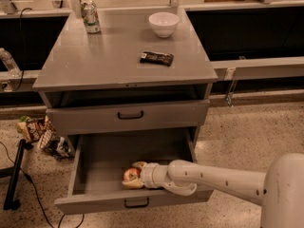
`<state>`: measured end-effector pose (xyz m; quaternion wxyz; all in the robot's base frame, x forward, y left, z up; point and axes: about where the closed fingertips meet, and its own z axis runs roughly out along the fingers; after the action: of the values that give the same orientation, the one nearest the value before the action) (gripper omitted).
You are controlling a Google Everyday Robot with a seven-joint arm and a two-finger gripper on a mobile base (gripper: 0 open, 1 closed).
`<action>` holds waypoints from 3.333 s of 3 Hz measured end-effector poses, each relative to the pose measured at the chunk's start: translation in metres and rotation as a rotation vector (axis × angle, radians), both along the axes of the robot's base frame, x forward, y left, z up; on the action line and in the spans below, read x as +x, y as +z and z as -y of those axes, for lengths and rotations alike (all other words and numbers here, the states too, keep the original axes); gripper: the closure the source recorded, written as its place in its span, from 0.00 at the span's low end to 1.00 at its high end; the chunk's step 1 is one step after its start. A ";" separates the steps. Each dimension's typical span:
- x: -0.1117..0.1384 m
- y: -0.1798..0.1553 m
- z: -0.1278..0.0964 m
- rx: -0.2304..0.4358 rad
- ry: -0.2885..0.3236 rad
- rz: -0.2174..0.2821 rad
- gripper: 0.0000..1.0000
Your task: Pick apple from middle drawer and place on counter
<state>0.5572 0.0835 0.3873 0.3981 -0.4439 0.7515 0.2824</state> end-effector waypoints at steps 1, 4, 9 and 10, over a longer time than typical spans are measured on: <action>-0.004 0.000 -0.009 0.025 0.021 -0.017 0.69; 0.028 0.099 0.058 0.092 -0.091 0.067 1.00; 0.040 0.255 0.122 0.265 0.001 0.112 1.00; 0.038 0.293 0.149 0.273 -0.005 0.161 1.00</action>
Offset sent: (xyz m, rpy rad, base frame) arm 0.0058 0.0050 0.0134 0.0365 -0.0062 0.0150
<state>0.5956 -0.0652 0.6801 0.5142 -0.4050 0.6728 0.3447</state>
